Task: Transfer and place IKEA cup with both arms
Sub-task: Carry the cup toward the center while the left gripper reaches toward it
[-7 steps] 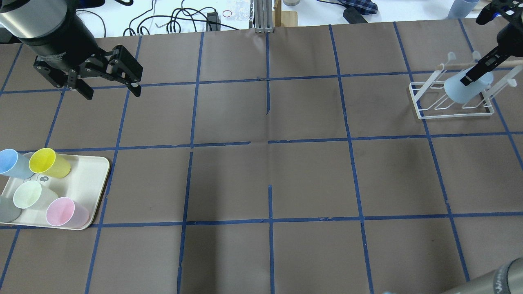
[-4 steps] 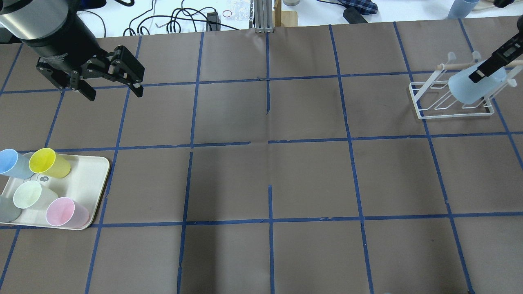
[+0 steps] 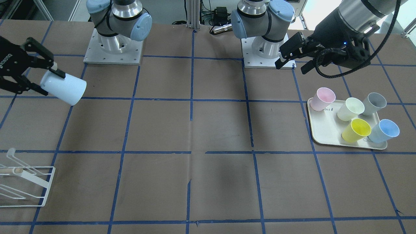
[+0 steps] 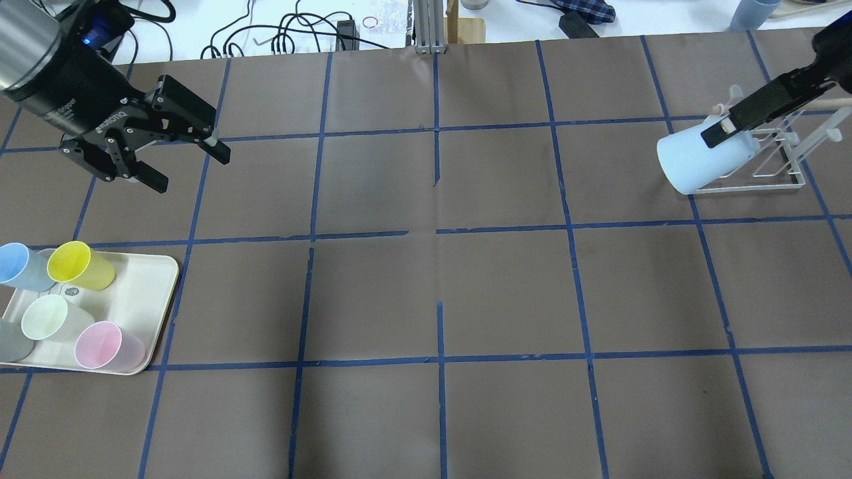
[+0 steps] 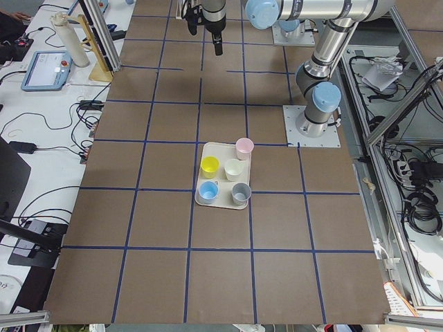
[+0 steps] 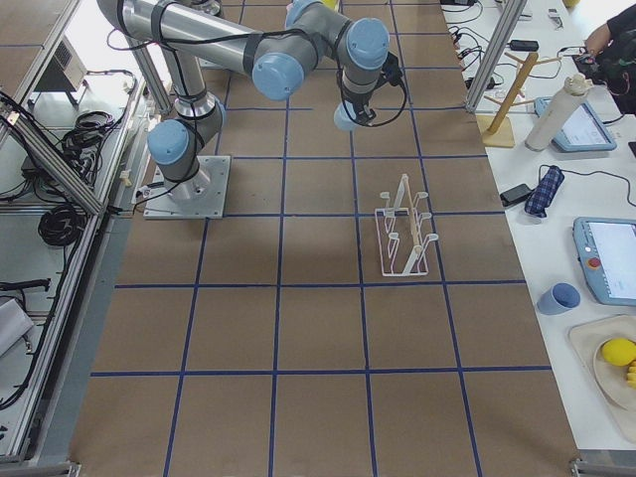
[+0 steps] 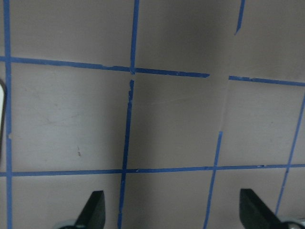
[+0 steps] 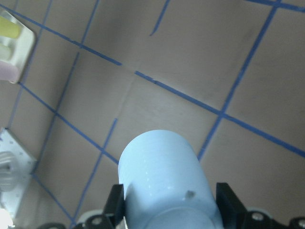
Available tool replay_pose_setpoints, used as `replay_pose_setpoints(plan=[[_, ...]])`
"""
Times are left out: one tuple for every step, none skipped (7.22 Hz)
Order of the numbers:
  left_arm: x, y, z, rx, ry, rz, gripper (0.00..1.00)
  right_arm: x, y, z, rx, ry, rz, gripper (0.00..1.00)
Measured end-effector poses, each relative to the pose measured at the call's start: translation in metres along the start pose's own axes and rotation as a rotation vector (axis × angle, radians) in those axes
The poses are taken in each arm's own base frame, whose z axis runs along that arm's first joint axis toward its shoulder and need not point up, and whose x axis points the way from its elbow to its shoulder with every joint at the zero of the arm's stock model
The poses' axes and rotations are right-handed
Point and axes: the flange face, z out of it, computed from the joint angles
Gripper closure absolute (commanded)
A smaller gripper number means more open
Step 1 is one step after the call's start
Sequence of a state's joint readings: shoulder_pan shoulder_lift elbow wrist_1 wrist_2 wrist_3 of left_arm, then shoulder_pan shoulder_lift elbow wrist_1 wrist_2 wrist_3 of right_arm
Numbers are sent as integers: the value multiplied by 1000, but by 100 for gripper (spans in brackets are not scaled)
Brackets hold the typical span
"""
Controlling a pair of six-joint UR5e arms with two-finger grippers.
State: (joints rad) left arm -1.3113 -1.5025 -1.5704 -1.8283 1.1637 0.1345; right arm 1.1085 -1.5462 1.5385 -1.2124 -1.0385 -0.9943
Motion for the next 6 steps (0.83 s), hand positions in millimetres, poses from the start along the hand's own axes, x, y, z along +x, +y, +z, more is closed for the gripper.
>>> replay_pose_setpoints(plan=[[-4, 0, 17, -30, 131, -30, 0, -16, 2, 9, 21, -123, 94, 51], [-8, 0, 43, -64, 280, -71, 0, -26, 4, 16, 32, -224, 191, 52], [-9, 1, 73, -98, 450, -127, 0, -34, 7, 23, 32, -319, 282, 52], [-9, 1, 104, -131, 621, -195, 0, -42, 9, 28, 34, -412, 360, 52], [-4, 3, 132, -162, 761, -251, 0, -49, 10, 36, 36, -501, 431, 52], [13, 9, 153, -202, 847, -272, 0, -56, 10, 46, 48, -586, 499, 52]])
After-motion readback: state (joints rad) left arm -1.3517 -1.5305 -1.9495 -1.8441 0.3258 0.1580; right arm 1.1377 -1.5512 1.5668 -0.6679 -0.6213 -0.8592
